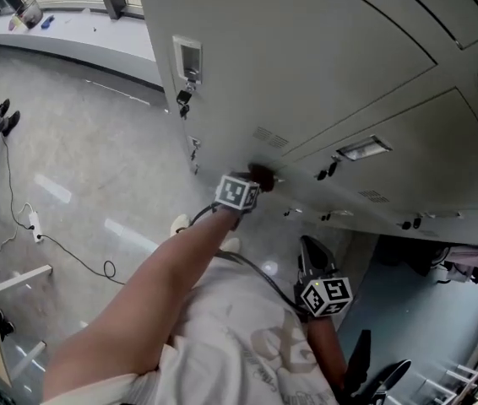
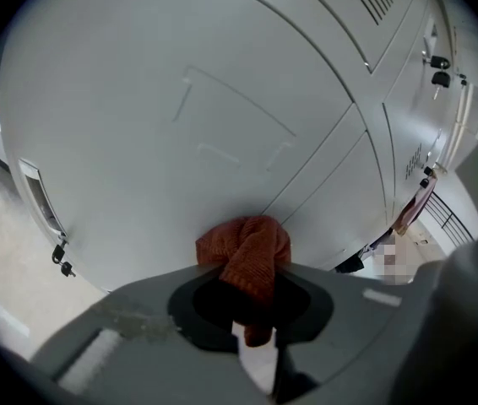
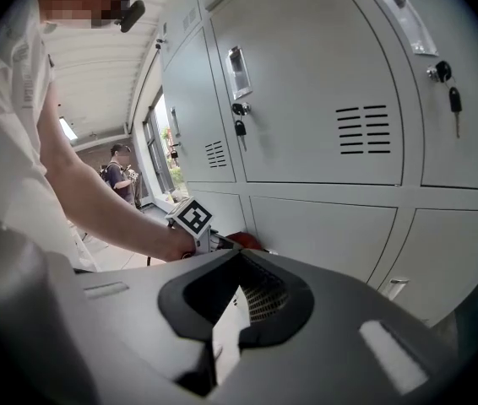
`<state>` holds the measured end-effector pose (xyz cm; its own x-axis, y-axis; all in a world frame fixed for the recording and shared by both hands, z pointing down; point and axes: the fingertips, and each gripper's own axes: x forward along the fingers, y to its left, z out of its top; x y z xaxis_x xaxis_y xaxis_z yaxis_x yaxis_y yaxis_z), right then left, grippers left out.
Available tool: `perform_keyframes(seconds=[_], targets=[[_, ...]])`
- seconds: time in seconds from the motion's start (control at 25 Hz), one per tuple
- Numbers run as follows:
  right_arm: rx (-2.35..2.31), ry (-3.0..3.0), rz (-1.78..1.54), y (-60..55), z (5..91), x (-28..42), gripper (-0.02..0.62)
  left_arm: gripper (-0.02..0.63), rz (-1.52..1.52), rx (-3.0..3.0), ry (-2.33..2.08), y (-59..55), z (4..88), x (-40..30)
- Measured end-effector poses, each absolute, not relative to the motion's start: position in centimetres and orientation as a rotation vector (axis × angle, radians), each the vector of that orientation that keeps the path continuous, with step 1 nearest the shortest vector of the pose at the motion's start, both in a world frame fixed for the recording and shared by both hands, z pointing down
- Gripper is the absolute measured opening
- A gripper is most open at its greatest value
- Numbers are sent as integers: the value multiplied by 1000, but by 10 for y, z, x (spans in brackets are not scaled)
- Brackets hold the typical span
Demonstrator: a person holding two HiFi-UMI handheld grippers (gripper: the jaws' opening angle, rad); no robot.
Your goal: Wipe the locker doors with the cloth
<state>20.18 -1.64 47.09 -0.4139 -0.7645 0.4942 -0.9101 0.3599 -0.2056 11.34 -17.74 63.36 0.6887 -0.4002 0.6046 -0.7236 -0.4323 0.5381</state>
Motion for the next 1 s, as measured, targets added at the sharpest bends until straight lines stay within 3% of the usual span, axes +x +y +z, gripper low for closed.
perform_keyframes(seconds=[1.0], targets=[[1056, -2364, 627, -66, 488, 45, 8, 49, 293, 1867, -1173, -244, 651, -83]])
